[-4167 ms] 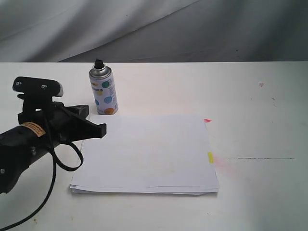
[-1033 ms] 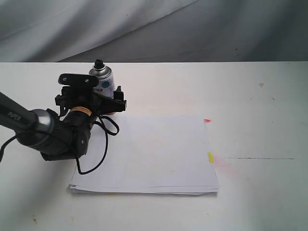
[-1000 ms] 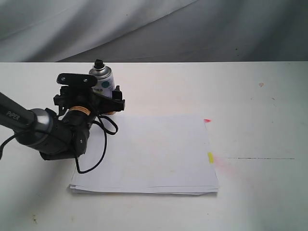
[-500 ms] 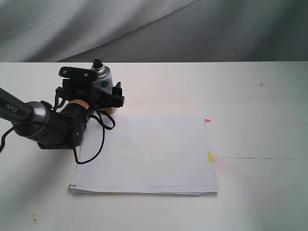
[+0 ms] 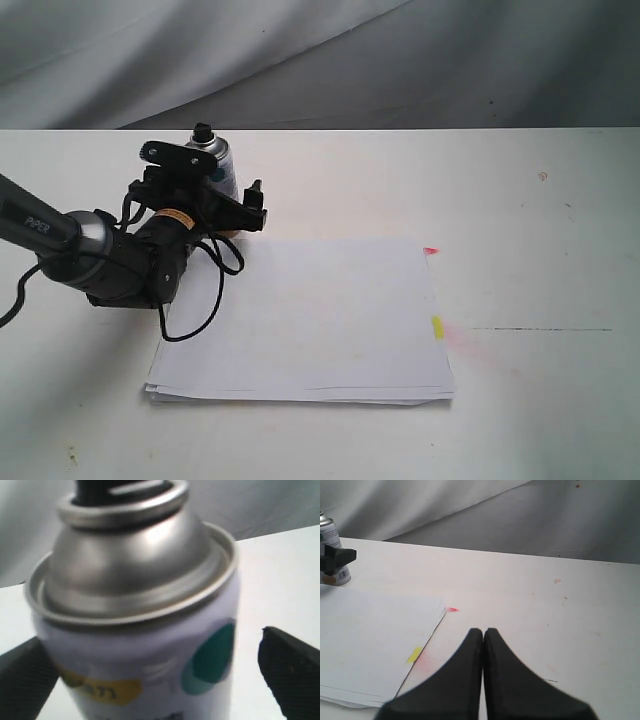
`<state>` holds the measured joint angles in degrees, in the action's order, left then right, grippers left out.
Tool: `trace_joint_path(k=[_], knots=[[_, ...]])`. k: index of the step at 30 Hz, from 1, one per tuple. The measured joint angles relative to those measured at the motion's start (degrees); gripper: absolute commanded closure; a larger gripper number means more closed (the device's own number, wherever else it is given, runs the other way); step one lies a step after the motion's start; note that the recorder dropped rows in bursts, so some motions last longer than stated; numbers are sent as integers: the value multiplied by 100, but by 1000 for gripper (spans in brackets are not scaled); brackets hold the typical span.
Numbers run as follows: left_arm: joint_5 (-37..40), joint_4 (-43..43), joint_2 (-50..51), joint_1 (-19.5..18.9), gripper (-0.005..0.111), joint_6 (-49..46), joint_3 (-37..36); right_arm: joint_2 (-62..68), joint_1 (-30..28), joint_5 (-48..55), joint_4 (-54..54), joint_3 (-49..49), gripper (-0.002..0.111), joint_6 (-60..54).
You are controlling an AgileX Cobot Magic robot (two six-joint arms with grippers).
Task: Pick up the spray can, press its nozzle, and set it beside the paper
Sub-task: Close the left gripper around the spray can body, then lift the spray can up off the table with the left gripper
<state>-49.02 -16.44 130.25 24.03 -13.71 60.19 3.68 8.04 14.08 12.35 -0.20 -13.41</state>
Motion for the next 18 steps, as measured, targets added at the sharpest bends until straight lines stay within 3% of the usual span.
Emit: trace_joint_path(k=[3,6,12,18], knots=[[0,231,0,0,16,-116,0,0,0,0,0,0,108,0],[0,310,0,0,38,-142,11,0,0,0,0,0,108,0],[13,226,0,-11,106,-182,14,0,0,0,0,0,108,0],[13,226,0,-11,107,-182,14,0,0,0,0,0,108,0]])
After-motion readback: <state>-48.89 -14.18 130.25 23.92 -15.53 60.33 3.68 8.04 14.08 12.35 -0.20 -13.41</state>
